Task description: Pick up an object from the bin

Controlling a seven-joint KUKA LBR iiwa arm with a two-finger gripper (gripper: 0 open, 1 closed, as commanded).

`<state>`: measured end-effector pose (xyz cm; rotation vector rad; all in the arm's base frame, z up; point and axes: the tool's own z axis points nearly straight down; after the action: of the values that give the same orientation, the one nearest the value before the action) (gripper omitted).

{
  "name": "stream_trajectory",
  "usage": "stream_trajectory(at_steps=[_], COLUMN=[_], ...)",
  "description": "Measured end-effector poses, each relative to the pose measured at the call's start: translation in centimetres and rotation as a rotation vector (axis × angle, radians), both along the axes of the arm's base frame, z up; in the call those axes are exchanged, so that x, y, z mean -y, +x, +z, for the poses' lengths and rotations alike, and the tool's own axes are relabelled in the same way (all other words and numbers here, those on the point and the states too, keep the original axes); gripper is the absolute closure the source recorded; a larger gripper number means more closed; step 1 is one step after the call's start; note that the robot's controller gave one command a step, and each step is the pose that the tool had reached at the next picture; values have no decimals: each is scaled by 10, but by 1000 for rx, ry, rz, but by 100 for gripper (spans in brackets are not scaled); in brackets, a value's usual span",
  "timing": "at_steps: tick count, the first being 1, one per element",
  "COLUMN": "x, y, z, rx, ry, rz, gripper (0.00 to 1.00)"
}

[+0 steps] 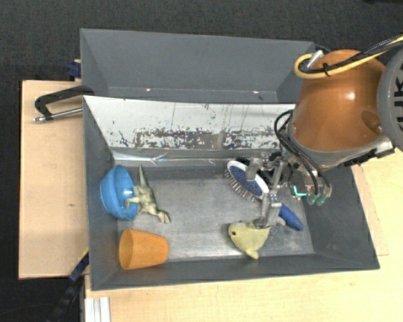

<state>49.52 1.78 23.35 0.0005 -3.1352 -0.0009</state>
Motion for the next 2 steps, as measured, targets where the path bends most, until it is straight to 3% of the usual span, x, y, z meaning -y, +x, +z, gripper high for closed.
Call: stream_trajectory(at_steps=[1, 2], x=[35, 34], y=[2, 4], z=[-148, -145], rx=[-1, 6], ry=[1, 1], rz=[206, 206], gripper=[0, 100])
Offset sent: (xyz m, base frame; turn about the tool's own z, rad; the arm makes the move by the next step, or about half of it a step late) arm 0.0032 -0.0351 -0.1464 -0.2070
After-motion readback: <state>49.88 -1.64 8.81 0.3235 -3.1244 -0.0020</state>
